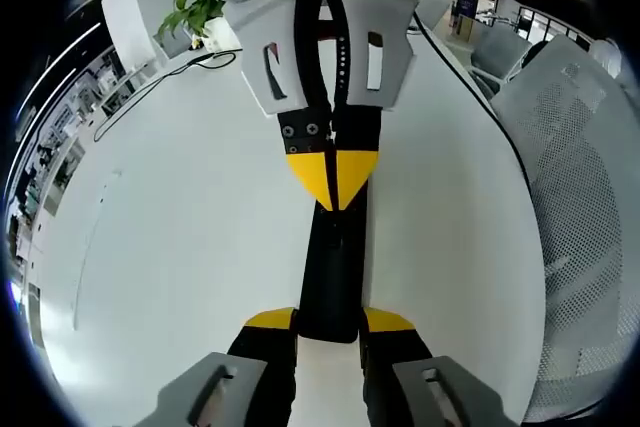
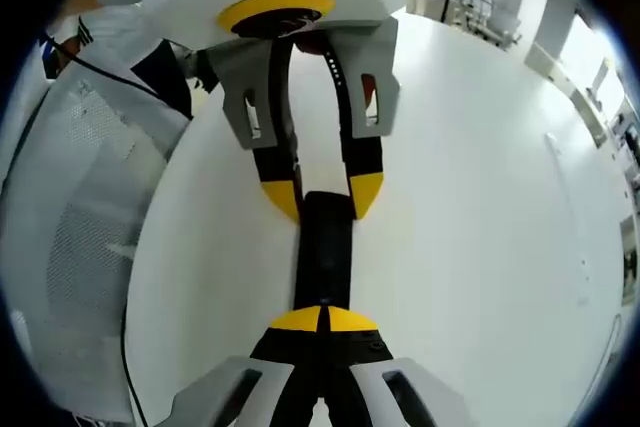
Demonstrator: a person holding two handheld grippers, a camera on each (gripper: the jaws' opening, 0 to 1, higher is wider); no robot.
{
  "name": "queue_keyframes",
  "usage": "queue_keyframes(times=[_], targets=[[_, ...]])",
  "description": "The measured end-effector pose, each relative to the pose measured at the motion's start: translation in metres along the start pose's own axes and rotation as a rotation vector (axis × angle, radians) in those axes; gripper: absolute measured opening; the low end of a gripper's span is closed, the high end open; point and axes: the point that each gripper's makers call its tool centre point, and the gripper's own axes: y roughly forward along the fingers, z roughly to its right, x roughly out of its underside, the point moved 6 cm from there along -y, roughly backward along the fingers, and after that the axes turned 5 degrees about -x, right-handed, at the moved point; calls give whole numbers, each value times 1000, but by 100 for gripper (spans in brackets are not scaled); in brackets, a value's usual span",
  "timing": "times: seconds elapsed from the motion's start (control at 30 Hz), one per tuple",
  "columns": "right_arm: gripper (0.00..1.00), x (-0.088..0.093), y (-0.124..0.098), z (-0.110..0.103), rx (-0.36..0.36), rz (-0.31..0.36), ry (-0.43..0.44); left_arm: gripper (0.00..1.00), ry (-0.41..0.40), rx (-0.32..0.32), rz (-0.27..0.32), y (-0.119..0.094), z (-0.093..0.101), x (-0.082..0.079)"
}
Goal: Press the specified remote control buttons in sequence, fully releasing each button before pressing the next.
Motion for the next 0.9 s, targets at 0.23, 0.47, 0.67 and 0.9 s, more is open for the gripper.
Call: queue_keyframes(times=[0.23,0.47,0.67,0.9], targets=[[0,0,1,-1,-8,-6,-5,23,-3,1,2,-1,1,0],[0,-2,2,-2,-10,-28,-19,23,-3,1,4,0,1,1],[0,-1,3,-1,-4,-42,-31,23,-8,2,4,-1,1,1],[0,-1,2,1,-2,-53,-30,23,-7,2,5,-1,1,1]])
